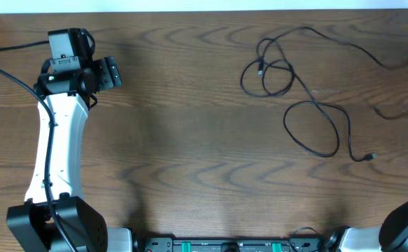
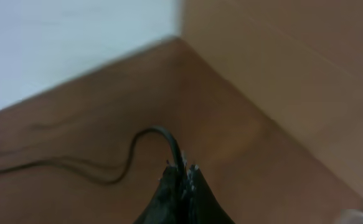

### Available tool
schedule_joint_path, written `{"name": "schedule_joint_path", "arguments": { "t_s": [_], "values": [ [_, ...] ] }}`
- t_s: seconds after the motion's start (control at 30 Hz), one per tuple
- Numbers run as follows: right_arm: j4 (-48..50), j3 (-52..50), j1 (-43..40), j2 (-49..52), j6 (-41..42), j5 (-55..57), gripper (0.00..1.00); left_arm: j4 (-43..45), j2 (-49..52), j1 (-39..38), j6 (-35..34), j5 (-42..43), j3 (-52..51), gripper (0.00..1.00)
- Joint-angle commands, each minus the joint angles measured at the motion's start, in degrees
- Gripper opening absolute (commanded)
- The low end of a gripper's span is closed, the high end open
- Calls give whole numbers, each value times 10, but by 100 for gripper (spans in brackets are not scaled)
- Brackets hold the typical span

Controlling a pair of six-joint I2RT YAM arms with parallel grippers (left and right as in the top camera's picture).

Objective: Untangle cables

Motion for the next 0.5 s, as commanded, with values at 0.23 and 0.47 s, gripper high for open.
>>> {"name": "schedule_joint_path", "arguments": {
  "t_s": [0.23,0.47],
  "values": [
    [-2,2,-144,12,55,19,1,-2,-8,2,-3,-1,-7,89],
    [90,2,-155,64,31,-9,1,-2,-8,2,-3,-1,-7,89]
  ]
}}
